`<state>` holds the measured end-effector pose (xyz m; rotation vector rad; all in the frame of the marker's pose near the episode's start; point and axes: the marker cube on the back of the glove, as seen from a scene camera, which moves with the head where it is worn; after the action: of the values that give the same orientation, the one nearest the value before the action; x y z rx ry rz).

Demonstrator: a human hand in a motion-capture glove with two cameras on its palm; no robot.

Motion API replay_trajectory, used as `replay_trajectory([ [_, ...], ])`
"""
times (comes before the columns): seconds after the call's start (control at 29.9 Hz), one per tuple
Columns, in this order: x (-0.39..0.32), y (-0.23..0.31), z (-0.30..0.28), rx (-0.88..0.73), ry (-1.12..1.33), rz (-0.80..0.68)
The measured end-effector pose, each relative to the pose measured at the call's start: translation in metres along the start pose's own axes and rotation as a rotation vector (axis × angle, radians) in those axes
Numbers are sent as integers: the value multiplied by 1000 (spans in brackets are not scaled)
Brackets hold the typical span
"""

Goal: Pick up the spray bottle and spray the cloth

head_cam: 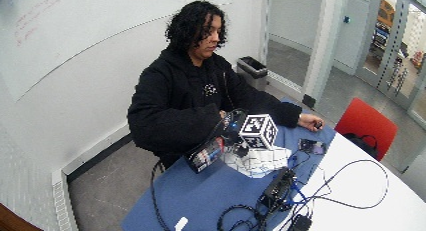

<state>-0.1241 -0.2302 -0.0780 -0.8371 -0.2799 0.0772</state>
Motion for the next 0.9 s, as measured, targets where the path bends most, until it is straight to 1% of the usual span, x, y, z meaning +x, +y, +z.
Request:
replay_trajectory([
  [0.13, -27, 10, -26, 106, -39, -111],
  [0.27, -56, 12, -44, 173, -82, -219],
  [0.57, -117, -2, -74, 308, -246, -499],
  [0.67, -131, -12, -83, 404, -313, -587],
  [0.9, -142, -43, -98, 685, -522, -787],
])
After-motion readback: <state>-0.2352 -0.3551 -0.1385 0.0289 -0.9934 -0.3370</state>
